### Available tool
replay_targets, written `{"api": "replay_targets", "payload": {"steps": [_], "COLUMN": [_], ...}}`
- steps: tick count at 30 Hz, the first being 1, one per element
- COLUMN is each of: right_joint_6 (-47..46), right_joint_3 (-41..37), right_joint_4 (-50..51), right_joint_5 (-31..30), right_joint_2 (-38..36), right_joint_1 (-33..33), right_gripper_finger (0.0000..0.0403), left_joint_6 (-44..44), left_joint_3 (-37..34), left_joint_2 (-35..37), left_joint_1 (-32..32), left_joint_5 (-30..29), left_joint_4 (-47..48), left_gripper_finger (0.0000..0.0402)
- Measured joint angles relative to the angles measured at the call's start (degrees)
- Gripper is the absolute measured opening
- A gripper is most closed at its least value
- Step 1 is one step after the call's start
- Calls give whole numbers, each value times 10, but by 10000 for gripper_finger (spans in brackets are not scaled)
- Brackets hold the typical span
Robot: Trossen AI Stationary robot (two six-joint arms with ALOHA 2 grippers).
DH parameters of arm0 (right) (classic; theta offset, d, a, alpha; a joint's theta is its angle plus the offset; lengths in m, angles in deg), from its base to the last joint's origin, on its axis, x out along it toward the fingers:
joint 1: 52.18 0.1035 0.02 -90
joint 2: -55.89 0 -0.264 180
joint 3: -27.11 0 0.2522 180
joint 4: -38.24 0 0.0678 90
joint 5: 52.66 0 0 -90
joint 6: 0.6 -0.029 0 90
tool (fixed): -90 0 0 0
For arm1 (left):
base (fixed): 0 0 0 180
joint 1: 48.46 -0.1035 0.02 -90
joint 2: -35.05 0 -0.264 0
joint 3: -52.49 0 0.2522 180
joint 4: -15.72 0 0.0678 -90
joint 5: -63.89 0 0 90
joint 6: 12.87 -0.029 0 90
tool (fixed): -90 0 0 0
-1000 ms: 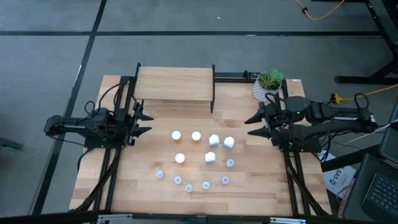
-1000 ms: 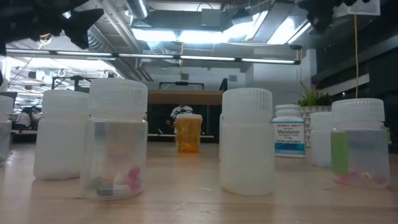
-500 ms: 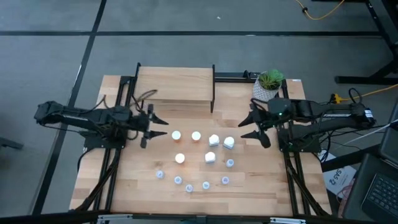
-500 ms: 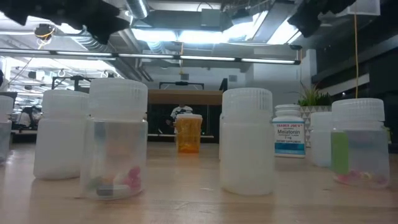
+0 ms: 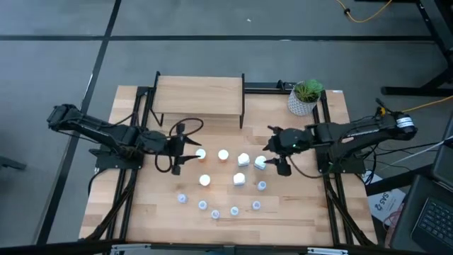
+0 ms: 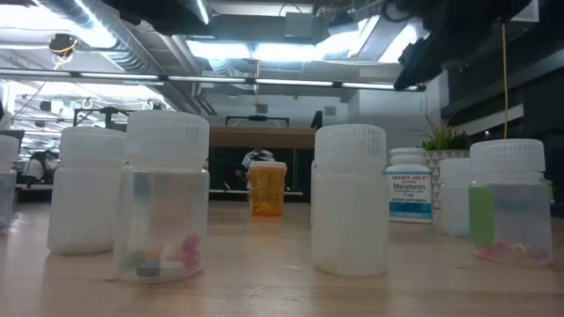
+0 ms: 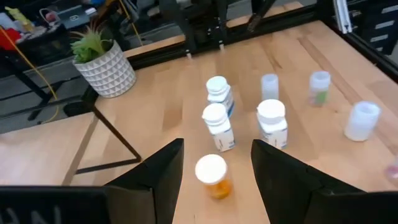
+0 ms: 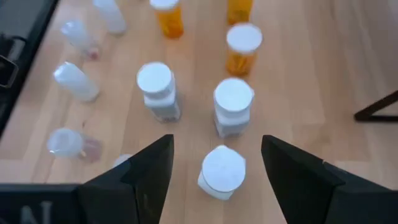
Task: Pick and place medicine bottles onto shelf by color
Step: Put the top right blue pill bottle on the shelf
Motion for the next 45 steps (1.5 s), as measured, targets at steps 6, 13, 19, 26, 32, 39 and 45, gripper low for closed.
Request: {"api": "replay_targets", "payload": {"steps": [6,13,19,26,32,39,45], "right_joint_6": [-27,-48,-76,-78,-78,-78,-116], "right_joint_3": [0,0,0,0,0,0,0], "right_joint_4": [1,3,3,3,3,3,3], "right_joint_5": [-34,-54,-45,-39,-39,-39,-39], "right_joint_2": [54,96,114,116,116,116,116], "right_joint_1": [2,2,2,2,2,2,2], "right_gripper_finger": [245,245,245,245,245,245,245], "left_joint_6": [1,3,3,3,3,3,4], "left_joint_3": [2,2,2,2,1,1,1], "left_joint_2": [-2,-2,-2,-2,-2,-2,-2], "left_joint_1": [9,10,9,9,9,9,9], "left_joint_5": [-6,-6,-6,-6,-6,-6,-6], "left_joint_4": [0,0,0,0,0,0,0], "left_gripper_finger": [182,182,182,182,182,182,182]}}
